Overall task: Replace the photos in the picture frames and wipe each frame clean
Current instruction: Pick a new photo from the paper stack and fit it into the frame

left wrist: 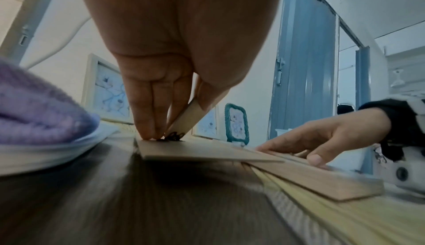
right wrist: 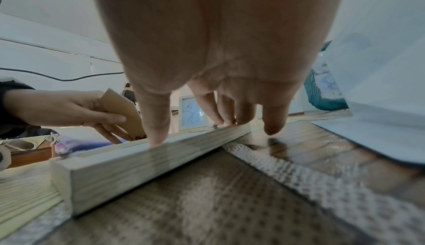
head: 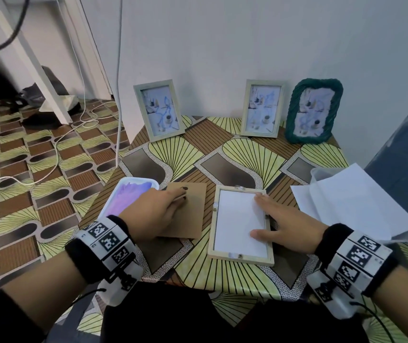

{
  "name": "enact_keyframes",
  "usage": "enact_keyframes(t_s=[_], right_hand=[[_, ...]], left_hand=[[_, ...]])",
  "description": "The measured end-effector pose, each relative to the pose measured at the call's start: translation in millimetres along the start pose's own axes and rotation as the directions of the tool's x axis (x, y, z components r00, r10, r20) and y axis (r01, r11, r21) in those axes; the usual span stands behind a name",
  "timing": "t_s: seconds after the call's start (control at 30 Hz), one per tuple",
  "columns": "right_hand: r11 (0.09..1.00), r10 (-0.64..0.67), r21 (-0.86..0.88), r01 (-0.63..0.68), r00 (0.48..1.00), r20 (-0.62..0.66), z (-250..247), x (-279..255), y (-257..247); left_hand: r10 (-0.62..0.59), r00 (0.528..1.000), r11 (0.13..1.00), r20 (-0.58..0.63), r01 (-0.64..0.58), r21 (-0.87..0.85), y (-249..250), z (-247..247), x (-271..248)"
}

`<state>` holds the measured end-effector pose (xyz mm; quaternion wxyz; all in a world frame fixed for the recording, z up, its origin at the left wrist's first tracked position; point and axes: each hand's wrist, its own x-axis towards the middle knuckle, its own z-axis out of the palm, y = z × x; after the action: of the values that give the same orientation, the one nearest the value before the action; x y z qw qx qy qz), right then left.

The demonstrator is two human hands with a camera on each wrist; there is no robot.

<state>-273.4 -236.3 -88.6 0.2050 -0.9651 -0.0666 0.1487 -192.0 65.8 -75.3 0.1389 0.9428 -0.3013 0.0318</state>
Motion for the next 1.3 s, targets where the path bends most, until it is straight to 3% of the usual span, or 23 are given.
enact_keyframes(t_s=[0.13, 0.3, 0.37, 0.47, 0.57, 0.73, 1.03, 1.3], right_hand=[[0.998, -0.028, 0.058, 0.032, 0.997, -0.074, -6, -5, -3], [0.998, 0.000, 0.065, 0.004, 0.998, -0.060, -10, -9, -2], [0.998, 0.013, 0.066, -0.009, 0.998, -0.064, -11, -11, -1], [0.998, 0.008, 0.062, -0.005, 0.999, -0.052, -10, -10, 2], [0.997, -0.010, 0.077, 0.012, 1.000, -0.027, -9, -8, 8], [0.993, 0.000, 0.114, 0.005, 0.999, -0.044, -7, -5, 18], [0.991, 0.042, 0.134, -0.027, 0.993, -0.110, -4, -4, 23], [0.997, 0.047, 0.067, -0.042, 0.995, -0.084, -4, -2, 23]], left_hand=[[-0.006, 0.997, 0.993, -0.078, -0.003, -0.121, 5, -26, 7], [-0.028, 0.972, 0.925, -0.234, -0.064, -0.375, 34, -36, 19], [-0.040, 0.977, 0.877, -0.209, -0.066, -0.475, 50, -25, 25], [0.058, 0.992, 0.832, -0.115, -0.112, -0.543, 71, -7, 31], [0.162, 0.987, 0.867, -0.016, -0.150, -0.476, 79, 9, 36], [0.212, 0.958, 0.963, 0.192, -0.173, -0.205, 85, 20, 38], [0.274, 0.932, 0.934, 0.238, -0.316, 0.165, 106, 26, 28], [0.283, 0.914, 0.871, 0.290, -0.372, 0.321, 113, 24, 30]])
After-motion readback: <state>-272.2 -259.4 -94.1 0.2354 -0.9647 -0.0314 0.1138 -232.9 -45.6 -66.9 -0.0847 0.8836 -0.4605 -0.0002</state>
